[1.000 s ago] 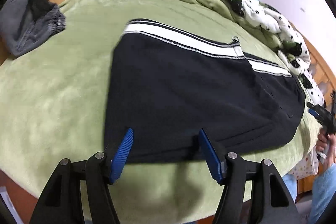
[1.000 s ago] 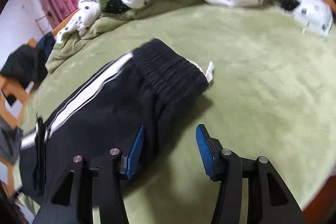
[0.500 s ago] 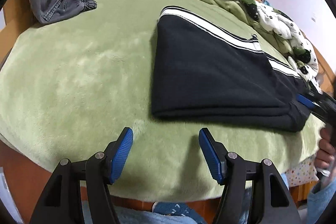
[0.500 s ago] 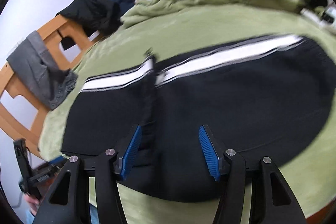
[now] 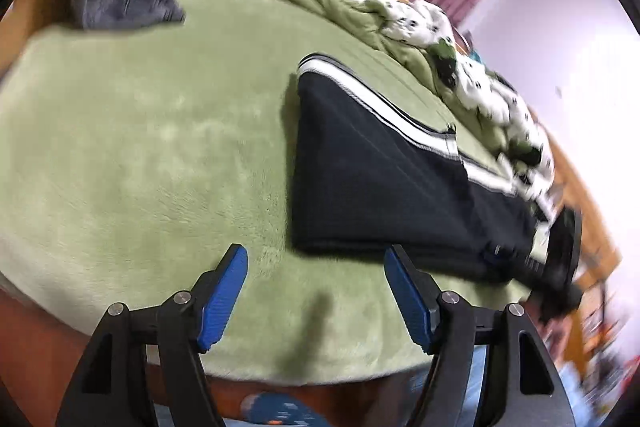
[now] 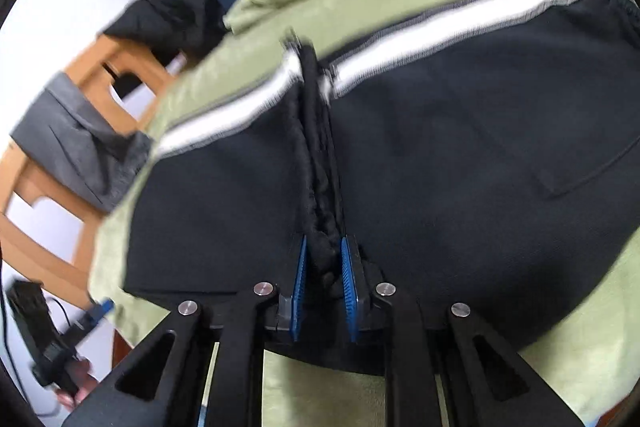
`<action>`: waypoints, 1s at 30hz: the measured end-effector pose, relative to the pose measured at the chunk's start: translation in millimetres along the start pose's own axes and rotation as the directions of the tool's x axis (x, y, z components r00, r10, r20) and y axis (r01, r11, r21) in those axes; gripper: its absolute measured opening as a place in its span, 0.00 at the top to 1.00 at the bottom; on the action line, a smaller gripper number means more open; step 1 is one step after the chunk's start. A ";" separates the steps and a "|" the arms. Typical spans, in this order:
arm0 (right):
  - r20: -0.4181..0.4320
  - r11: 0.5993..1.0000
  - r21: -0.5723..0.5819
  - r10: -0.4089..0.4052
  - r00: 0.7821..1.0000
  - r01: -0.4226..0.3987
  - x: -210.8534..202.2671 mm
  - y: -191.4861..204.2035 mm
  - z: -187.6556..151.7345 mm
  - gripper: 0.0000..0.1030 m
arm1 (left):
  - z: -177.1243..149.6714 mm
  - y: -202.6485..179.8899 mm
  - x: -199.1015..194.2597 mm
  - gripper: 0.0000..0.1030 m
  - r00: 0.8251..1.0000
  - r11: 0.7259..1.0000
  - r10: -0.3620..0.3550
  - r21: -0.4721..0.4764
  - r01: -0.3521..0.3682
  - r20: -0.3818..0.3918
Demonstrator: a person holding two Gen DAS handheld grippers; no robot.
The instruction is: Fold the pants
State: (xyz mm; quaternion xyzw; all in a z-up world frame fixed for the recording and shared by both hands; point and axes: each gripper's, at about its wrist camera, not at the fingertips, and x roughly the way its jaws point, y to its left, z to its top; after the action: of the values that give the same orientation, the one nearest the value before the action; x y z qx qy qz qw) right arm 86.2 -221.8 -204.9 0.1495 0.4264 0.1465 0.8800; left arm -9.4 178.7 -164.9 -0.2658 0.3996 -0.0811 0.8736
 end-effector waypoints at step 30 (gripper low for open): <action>0.167 0.962 -0.099 -0.236 0.957 0.254 -115.0 -99.3 5.1 0.59 | 62.0 -256.4 54.9 0.83 0.984 0.945 -0.171 0.289 0.150 0.047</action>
State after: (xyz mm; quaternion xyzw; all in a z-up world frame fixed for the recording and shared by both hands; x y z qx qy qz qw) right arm 34.9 -357.5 -159.2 0.0536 0.3632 0.0495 0.9289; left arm 91.3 -32.8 -31.7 -0.1718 0.3292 -0.1991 0.9069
